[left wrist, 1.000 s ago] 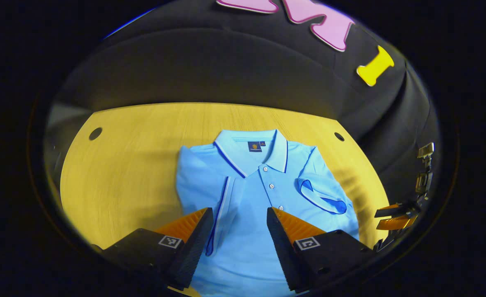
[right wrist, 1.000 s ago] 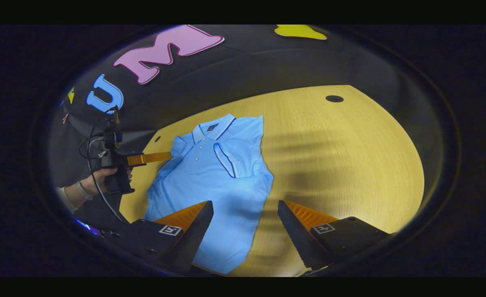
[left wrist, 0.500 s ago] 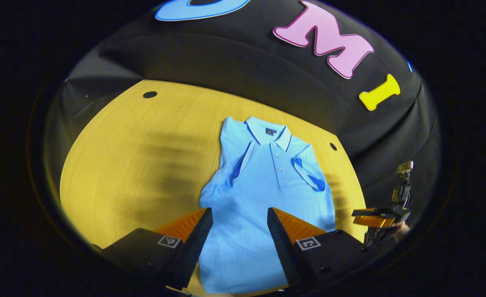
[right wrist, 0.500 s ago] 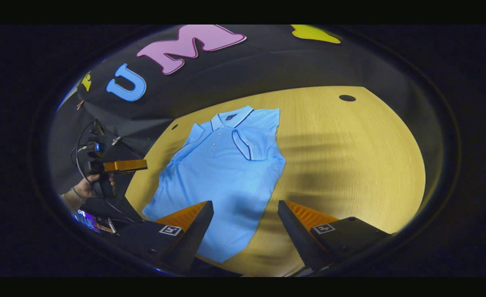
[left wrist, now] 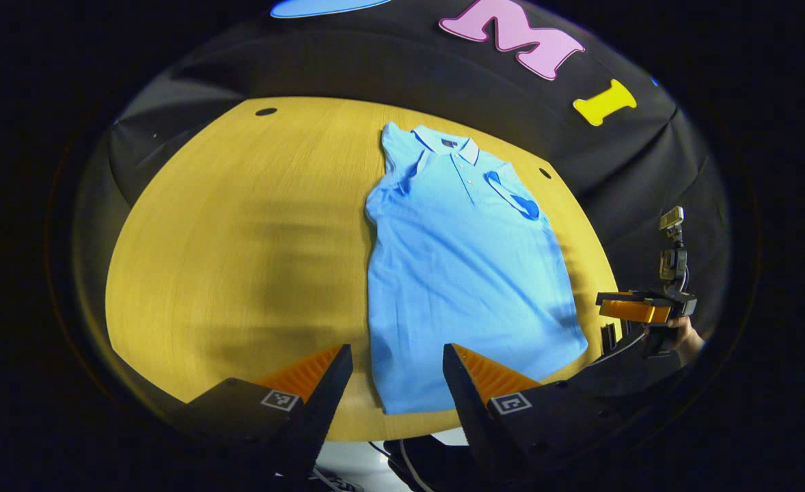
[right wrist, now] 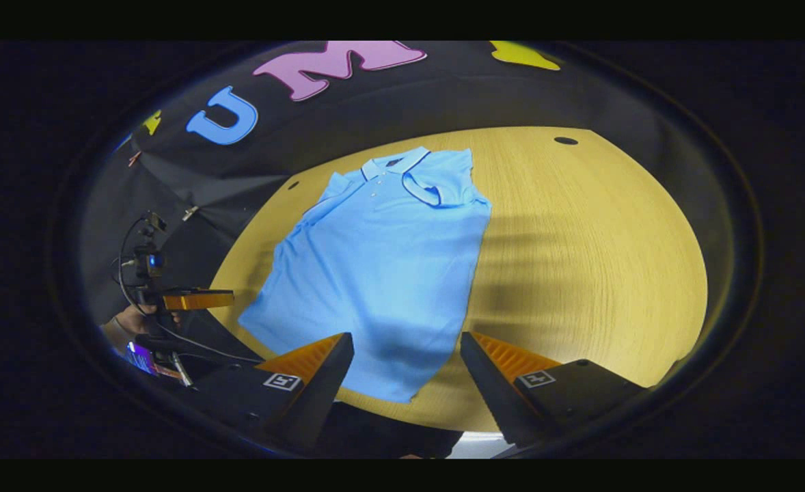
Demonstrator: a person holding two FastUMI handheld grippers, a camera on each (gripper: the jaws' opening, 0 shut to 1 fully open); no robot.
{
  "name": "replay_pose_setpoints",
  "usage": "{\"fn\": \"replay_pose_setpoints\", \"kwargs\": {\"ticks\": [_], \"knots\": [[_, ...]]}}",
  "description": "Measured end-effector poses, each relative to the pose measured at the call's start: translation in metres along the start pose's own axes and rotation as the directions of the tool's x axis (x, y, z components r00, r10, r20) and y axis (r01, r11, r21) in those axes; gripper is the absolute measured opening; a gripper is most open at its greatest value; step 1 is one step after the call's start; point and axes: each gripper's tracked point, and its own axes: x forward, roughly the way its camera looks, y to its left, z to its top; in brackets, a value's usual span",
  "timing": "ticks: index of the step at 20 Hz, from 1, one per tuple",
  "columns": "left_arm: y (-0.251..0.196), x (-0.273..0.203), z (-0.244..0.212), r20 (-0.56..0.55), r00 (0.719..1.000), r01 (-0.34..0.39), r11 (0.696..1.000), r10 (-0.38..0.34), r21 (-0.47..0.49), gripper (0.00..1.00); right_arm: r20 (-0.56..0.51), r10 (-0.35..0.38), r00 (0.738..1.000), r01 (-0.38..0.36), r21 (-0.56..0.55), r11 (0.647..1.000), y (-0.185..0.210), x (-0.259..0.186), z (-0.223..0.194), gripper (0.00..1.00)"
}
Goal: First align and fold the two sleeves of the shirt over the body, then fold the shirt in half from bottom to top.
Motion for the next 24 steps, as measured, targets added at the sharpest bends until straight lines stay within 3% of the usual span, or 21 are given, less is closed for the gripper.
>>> {"fn": "replay_pose_setpoints", "kwargs": {"ticks": [4,10,13,14,15,18,19,21,24], "knots": [[0.004,0.006,-0.037,-0.059,0.998,0.021,1.000,-0.022,-0.013,0.87,-0.061,-0.015,0.998,0.020,0.083,0.996,0.002,0.000,-0.041,0.98],[0.008,0.007,-0.064,-0.113,0.992,0.047,0.998,-0.051,-0.043,0.86,-0.110,0.015,0.994,0.017,0.285,0.958,0.010,0.007,-0.072,0.98],[0.003,0.008,-0.067,-0.142,0.988,0.062,0.997,-0.067,-0.039,0.86,-0.140,0.040,0.989,0.007,0.320,0.948,0.021,0.010,-0.076,0.98],[0.001,0.009,-0.068,-0.154,0.986,0.067,0.997,-0.071,-0.032,0.86,-0.152,0.045,0.987,0.008,0.329,0.944,0.024,0.012,-0.078,0.91],[0.000,0.010,-0.069,-0.161,0.985,0.065,0.998,-0.068,-0.025,0.85,-0.168,0.061,0.984,0.001,0.346,0.938,0.029,0.013,-0.080,0.97],[-0.009,0.015,-0.066,-0.153,0.985,0.080,0.996,-0.083,-0.025,0.82,-0.170,0.079,0.982,-0.010,0.371,0.929,0.037,0.018,-0.079,0.95],[-0.012,0.016,-0.062,-0.141,0.986,0.088,0.996,-0.091,-0.027,0.82,-0.167,0.082,0.983,-0.013,0.378,0.926,0.037,0.018,-0.077,0.90],[-0.014,0.018,-0.059,-0.126,0.986,0.099,0.993,-0.106,-0.059,0.82,-0.150,0.094,0.984,-0.024,0.416,0.909,0.039,0.022,-0.074,0.94],[-0.014,0.024,-0.050,-0.103,0.986,0.115,0.983,-0.130,-0.143,0.80,-0.124,0.104,0.987,-0.031,0.487,0.873,0.034,0.032,-0.066,0.83]]}}
